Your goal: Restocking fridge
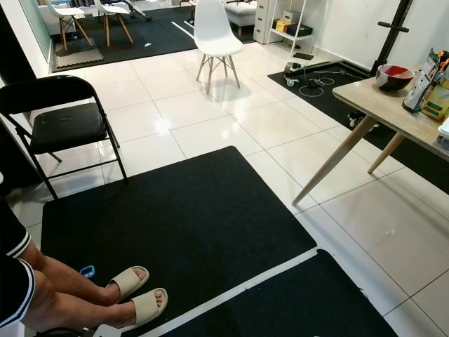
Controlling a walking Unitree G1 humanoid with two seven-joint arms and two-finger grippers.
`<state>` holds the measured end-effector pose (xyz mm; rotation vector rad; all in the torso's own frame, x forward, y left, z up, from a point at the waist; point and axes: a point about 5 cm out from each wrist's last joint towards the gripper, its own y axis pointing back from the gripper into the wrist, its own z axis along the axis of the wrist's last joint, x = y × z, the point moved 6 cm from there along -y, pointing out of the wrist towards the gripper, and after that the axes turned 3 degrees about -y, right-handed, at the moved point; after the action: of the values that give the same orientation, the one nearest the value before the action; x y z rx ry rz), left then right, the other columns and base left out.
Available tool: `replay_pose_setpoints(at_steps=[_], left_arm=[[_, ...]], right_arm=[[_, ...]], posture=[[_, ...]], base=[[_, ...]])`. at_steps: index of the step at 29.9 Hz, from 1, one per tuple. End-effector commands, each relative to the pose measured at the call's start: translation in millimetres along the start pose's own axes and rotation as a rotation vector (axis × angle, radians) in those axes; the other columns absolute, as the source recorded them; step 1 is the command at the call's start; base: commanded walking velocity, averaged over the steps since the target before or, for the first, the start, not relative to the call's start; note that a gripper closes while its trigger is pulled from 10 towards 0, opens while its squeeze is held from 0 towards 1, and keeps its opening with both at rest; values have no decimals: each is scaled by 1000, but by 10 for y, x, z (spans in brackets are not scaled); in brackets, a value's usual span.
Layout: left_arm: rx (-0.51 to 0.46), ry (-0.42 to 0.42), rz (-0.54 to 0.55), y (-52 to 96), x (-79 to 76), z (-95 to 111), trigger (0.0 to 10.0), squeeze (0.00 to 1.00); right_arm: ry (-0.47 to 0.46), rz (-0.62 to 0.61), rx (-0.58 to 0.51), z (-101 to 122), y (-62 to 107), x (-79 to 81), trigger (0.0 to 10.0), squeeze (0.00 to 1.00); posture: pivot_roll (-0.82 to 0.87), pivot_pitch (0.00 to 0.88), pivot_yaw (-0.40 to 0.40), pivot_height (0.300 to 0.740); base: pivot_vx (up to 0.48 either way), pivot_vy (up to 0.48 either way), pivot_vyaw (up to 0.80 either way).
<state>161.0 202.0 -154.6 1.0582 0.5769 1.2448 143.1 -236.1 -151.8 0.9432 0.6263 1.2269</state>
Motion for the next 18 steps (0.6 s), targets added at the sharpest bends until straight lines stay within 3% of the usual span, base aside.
replay_pose_setpoints(at_steps=[1,7,18], left_arm=[[18,-20,7,7,75,-35,10000,0],[17,-27,1,-6,47,11,10000,0],[36,-46,-19,0,14,-41,10000,0]], right_arm=[[-21,7,12,-31,2,8,10000,0],[-20,58,11,14,-17,104,10000,0],[-48,103,-3,78,-30,181,10000,0]], posture=[[-30,59,-4,740],[-33,45,-8,740],[-30,44,-6,740]], base=[[0,0,0],[0,0,0],[0,-345,0]])
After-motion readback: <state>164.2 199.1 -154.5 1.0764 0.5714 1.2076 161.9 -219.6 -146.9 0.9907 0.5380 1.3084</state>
